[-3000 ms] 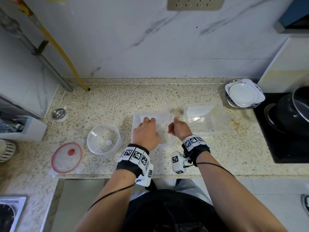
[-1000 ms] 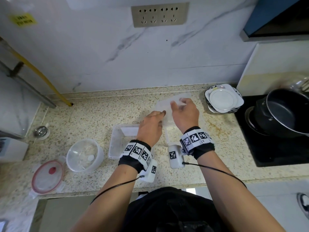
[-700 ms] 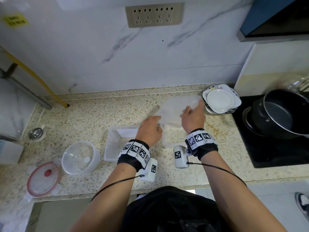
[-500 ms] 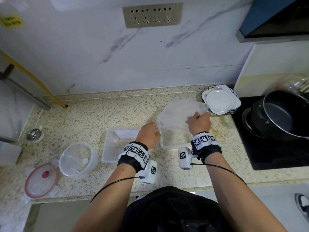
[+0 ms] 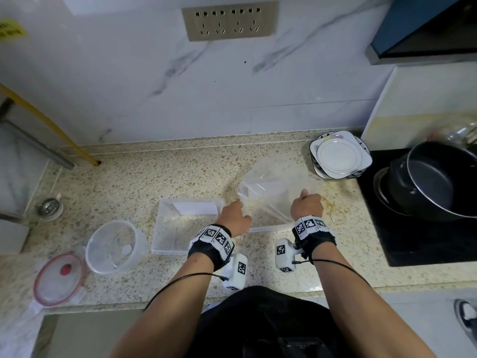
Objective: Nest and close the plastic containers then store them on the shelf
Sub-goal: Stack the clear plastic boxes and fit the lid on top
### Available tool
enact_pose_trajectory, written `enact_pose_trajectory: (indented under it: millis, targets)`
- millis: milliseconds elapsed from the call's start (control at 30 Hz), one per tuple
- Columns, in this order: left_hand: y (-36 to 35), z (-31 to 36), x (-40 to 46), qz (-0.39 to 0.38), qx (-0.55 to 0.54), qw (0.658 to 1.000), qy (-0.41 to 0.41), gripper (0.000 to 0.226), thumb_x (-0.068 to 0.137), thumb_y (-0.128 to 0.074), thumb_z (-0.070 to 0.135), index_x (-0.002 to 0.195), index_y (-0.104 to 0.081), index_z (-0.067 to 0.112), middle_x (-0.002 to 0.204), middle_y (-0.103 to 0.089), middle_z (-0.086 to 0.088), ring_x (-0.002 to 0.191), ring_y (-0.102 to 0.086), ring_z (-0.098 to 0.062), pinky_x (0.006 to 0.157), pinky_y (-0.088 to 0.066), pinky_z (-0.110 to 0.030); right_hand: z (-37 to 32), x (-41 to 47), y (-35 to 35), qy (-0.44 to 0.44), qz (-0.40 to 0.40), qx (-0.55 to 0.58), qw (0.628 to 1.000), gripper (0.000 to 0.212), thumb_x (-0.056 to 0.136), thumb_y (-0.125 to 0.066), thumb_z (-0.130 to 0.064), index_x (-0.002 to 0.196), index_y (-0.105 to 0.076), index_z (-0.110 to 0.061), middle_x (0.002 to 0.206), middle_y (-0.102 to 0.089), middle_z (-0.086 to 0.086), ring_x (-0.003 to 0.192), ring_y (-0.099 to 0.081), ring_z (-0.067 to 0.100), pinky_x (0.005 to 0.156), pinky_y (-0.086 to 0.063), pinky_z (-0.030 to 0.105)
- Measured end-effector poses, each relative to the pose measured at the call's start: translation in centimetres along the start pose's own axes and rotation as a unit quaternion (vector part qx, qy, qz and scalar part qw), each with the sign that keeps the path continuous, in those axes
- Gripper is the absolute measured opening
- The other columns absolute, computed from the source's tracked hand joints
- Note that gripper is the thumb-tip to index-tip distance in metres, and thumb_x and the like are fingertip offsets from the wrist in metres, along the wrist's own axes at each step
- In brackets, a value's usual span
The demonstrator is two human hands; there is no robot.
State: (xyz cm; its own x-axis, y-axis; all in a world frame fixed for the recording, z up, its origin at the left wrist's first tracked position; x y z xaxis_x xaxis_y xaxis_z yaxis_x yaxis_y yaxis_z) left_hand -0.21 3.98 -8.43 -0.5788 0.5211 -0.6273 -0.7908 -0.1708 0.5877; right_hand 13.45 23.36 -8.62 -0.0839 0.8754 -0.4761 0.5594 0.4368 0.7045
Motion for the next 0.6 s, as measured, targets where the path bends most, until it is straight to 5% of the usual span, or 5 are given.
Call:
enact_pose_trajectory:
  millis: [133, 233, 400, 600]
  targets:
    - [1.3, 0.6, -0.2, 0.045, -0.054, 0.998, -0.002, 0.054, 0.094, -0.051, 0.013, 0.148, -0.043, 0.010, 0.136, -0.058, -0.009, 0.098, -0.055, -0.016, 0.079, -0.044, -0.023, -0.9, -0.5, 1.4, 0.018, 0.050, 0.066, 0.996, 0.044, 0.105, -0.034, -0.031, 0.121, -0.049, 0.007, 0.121, -0.060, 0.027, 0.107, -0.060, 0.042, 0.087, -0.051, 0.048]
    - [4.2, 0.9, -0.9, 0.138, -0.100, 0.985, -0.012, 0.046, 0.096, -0.047, 0.006, 0.141, -0.050, 0.012, 0.134, -0.060, -0.009, 0.074, -0.058, -0.005, 0.052, -0.044, -0.012, -2.2, -1.3, 2.5, 0.034, 0.071, 0.130, 0.988, 0.046, 0.107, -0.028, -0.033, 0.123, -0.046, 0.006, 0.119, -0.061, 0.027, 0.106, -0.061, 0.042, 0.082, -0.047, 0.043]
    - [10.1, 0.4, -3.9, 0.296, -0.162, 0.941, -0.032, 0.029, 0.097, -0.046, 0.004, 0.117, -0.063, 0.014, 0.108, -0.067, 0.000, 0.064, -0.063, -0.013, 0.063, -0.057, -0.030, -5.4, -3.2, 3.0, 0.081, 0.066, 0.156, 0.982, 0.048, 0.107, -0.027, -0.036, 0.127, -0.047, 0.004, 0.120, -0.062, 0.027, 0.110, -0.060, 0.041, 0.081, -0.043, 0.038]
    - [15.6, -2.5, -6.9, 0.416, -0.222, 0.882, -0.008, 0.024, 0.095, -0.049, 0.006, 0.100, -0.065, 0.023, 0.074, -0.066, 0.009, 0.050, -0.055, -0.006, 0.040, -0.040, -0.013, -8.6, -6.3, 1.3, 0.141, 0.025, 0.162, 0.976, 0.055, 0.105, -0.023, -0.043, 0.119, -0.053, 0.001, 0.115, -0.063, 0.021, 0.105, -0.061, 0.038, 0.077, -0.036, 0.032]
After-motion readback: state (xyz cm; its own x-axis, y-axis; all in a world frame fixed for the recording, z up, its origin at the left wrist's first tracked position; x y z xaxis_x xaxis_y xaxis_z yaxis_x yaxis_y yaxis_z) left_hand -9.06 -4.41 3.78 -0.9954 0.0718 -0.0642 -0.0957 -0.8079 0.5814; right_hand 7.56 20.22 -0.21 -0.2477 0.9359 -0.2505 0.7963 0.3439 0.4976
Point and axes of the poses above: each hand's wrist, its own x-axis towards the middle knuckle, its own y-axis out of the back of the hand, z = x × y, the point moved 8 cm from there along x, towards the middle knuckle
